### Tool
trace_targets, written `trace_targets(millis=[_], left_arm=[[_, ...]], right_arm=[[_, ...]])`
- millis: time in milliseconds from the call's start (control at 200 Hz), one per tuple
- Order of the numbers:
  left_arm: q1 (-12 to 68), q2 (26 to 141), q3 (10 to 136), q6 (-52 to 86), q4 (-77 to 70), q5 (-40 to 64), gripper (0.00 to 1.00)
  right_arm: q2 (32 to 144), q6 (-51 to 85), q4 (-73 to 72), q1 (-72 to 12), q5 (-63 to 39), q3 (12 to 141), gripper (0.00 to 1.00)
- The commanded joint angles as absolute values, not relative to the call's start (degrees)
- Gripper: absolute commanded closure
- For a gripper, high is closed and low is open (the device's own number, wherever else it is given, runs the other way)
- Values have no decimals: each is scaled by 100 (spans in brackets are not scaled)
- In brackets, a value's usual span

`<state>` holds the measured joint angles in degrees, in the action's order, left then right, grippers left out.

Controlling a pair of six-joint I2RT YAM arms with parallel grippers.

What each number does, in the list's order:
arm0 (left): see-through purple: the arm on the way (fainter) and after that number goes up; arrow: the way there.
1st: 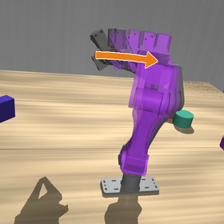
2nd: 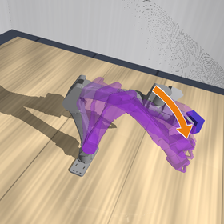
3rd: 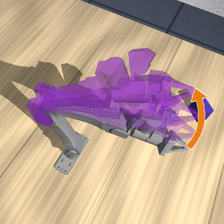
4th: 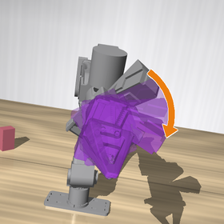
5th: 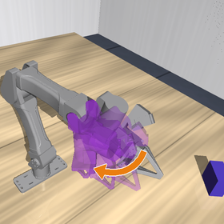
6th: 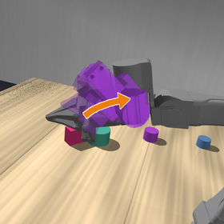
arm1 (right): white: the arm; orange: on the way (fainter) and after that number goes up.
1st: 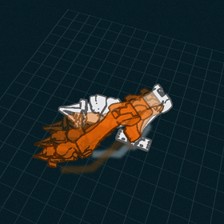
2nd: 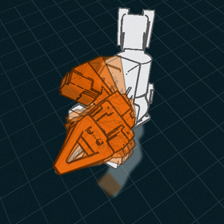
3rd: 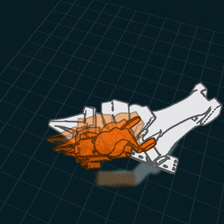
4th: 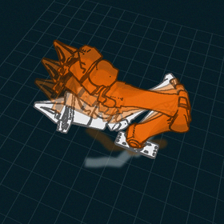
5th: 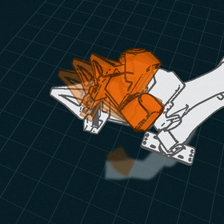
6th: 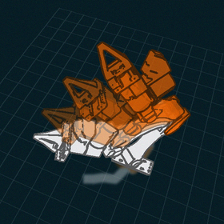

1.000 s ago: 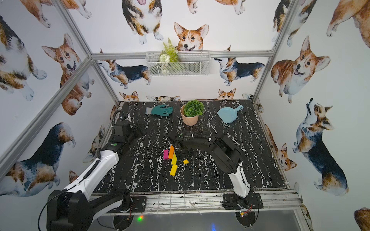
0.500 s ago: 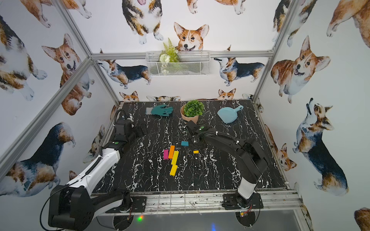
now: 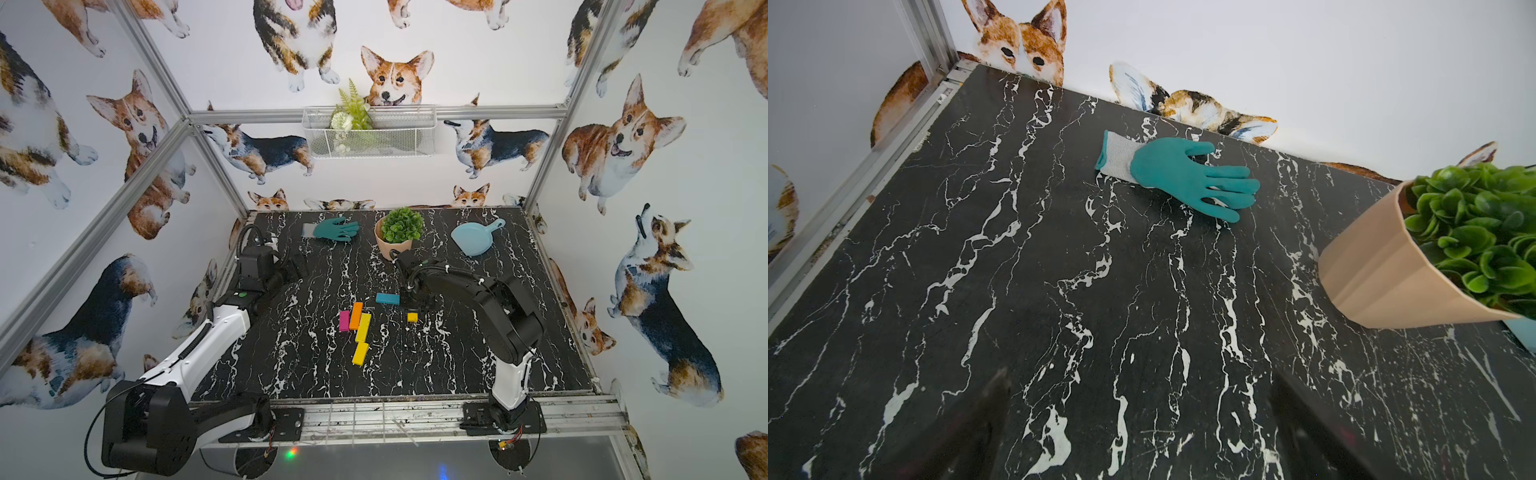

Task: Assemble the letter p with building blocks
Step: Assemble the building block at the center of the board.

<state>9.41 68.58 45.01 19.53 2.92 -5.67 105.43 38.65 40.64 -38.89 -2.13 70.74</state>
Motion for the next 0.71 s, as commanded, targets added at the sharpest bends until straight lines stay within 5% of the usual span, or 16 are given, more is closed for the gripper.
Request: trace_targets(millis=[0, 701], left_arm=[[940, 6781, 4518, 1985, 249, -505, 0], [941, 6662, 4438, 1978, 216, -563, 0]], right_arm=[[10663, 3820, 4061, -3885, -378, 7137, 72], [11197, 3621, 4305, -3916, -300, 7560, 71]])
